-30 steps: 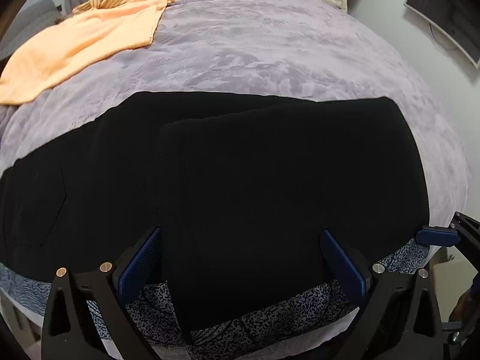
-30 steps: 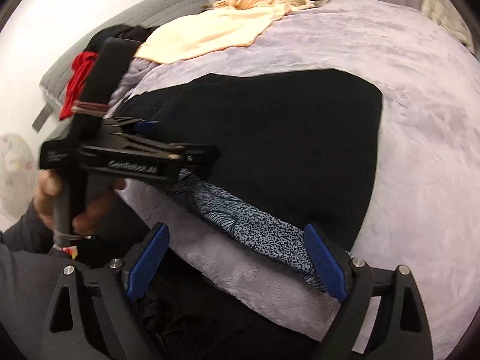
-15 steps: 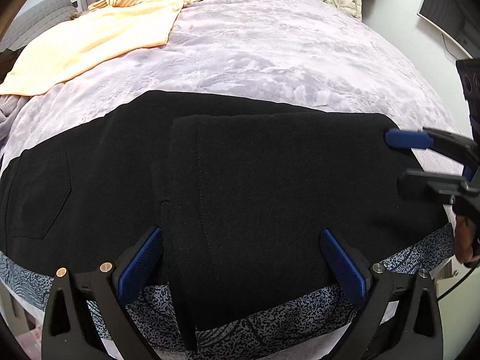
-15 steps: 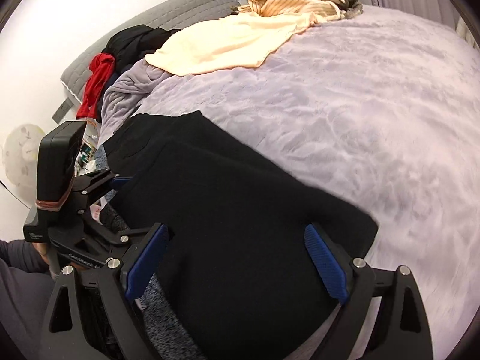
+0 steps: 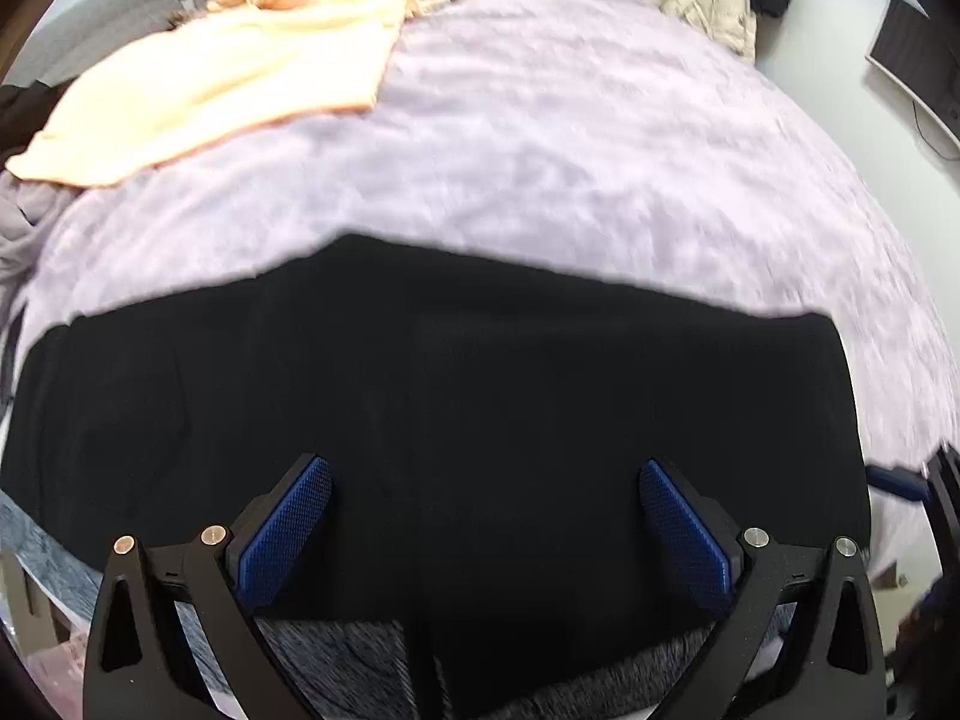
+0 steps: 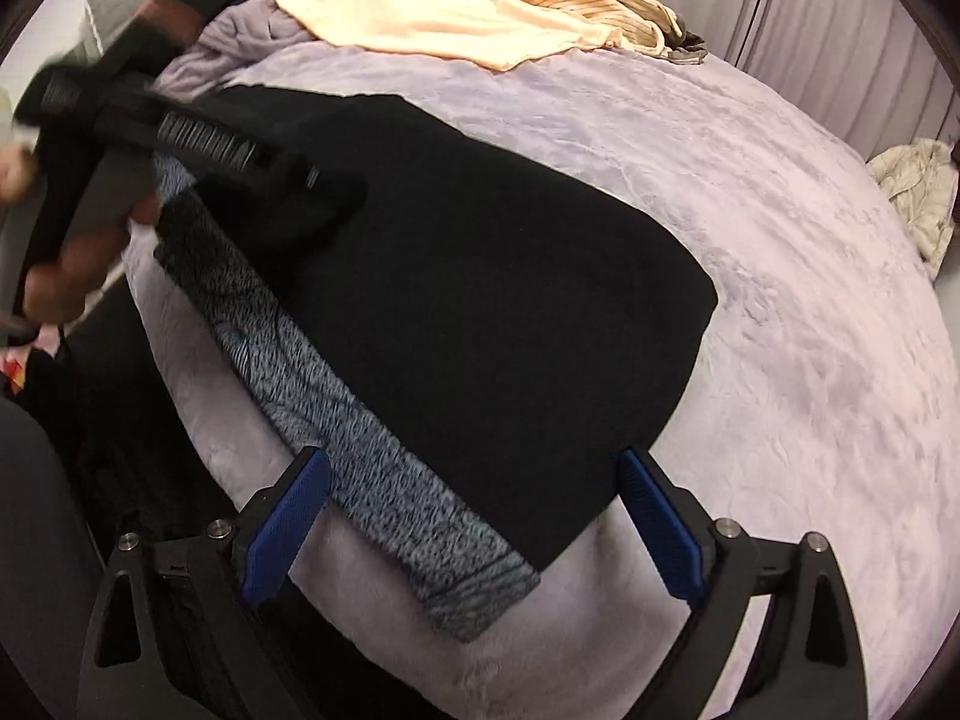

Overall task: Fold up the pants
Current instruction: 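Flatten the folded pants with both grippers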

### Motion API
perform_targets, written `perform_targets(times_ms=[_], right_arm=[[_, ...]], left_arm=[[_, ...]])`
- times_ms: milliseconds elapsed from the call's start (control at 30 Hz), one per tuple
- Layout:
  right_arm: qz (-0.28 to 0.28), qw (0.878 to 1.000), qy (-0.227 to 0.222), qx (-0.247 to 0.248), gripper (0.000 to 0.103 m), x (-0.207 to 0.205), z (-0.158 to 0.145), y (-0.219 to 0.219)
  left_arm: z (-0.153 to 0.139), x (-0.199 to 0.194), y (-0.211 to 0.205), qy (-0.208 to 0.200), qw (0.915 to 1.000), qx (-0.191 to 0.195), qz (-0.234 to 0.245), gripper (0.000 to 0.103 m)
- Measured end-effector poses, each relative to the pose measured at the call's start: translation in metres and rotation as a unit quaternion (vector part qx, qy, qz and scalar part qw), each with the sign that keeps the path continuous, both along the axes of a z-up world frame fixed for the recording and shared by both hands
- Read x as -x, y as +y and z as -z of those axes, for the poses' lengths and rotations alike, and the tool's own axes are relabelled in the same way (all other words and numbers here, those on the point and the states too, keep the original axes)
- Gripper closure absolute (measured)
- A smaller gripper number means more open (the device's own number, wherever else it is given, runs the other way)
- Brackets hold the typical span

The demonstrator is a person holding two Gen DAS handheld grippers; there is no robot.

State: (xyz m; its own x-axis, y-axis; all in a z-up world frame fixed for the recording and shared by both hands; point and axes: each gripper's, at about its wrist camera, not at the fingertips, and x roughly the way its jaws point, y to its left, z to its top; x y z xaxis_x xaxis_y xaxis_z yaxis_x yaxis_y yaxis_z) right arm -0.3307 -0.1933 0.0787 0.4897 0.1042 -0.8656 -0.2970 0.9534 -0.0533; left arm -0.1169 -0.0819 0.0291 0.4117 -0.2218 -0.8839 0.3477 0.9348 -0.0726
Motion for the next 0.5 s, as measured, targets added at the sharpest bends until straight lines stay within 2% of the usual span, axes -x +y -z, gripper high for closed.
perform_targets(times_ms=[100, 200, 233, 300, 333, 400, 500], right_arm=[[0.016, 0.999, -0.025, -0.018, 0.006, -0.008, -0.016, -0.007], [0.055, 0.997, -0.047, -0.029, 0.005, -0.036, -0.025, -0.017], [0.069, 0.996, -0.048, -0.034, 0.004, -0.048, -0.025, -0.021], [0.100, 0.994, -0.012, -0.050, 0.000, -0.078, -0.010, -0.028], [0.122, 0.992, 0.003, -0.041, 0.000, -0.094, 0.002, -0.029], [0.137, 0.990, -0.006, -0.018, 0.000, -0.104, 0.008, -0.024], [0.140, 0.990, -0.014, 0.002, 0.000, -0.095, -0.003, -0.021]], left_arm=[[0.008, -0.025, -0.002, 0.006, 0.9990, -0.036, -0.025, 0.000], [0.023, -0.046, -0.003, 0.033, 0.9982, -0.031, -0.038, 0.000], [0.024, -0.049, -0.003, 0.036, 0.9980, -0.031, -0.041, 0.000], [0.025, -0.054, -0.003, 0.031, 0.9981, -0.032, -0.043, 0.000], [0.026, -0.051, -0.004, 0.029, 0.9981, -0.032, -0.043, 0.000], [0.026, -0.055, 0.000, 0.033, 0.9977, -0.029, -0.051, 0.000], [0.007, -0.040, 0.018, 0.007, 0.9979, -0.013, -0.063, 0.000]])
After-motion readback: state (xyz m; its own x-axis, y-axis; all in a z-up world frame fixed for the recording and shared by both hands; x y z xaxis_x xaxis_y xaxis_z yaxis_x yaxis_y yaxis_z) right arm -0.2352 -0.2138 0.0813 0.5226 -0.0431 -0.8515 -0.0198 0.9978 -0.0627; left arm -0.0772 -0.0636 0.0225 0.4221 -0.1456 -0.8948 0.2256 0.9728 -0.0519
